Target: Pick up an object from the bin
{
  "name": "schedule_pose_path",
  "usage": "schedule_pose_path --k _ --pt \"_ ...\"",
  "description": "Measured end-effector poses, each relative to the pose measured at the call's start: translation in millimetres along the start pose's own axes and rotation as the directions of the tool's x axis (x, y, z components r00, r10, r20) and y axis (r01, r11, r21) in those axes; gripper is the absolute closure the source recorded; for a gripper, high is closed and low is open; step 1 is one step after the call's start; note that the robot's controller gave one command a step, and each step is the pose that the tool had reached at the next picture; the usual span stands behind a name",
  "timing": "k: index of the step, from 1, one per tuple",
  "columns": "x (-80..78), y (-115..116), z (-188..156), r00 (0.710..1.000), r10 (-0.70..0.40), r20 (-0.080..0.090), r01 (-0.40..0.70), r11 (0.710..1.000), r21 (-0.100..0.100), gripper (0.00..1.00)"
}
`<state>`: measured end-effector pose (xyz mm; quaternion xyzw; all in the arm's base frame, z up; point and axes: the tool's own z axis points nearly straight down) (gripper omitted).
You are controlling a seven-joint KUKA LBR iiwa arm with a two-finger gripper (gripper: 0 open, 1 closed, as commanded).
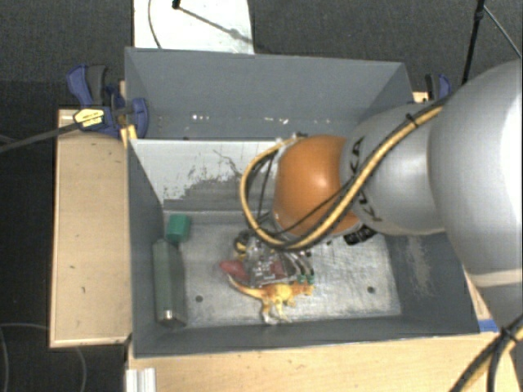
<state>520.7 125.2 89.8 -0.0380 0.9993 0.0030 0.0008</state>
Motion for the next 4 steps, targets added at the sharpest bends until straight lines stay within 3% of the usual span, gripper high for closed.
schedule_pose_path --k 1,2,3,4 --pt "-1.1 -3.0 2.5 1.000 0.005 0.007 -0.005 1.000 0.004 0.00" --pt "1.0 -3.1 4.8 1.000 0.006 0.000 -0.006 1.000 0.004 1.00" --pt "1.0 -3.1 4.8 1.000 0.007 0.000 -0.007 1.000 0.004 1.00" --pt "6.1 14.2 -167.1 1.000 0.022 0.007 -0.022 1.000 0.003 1.00"
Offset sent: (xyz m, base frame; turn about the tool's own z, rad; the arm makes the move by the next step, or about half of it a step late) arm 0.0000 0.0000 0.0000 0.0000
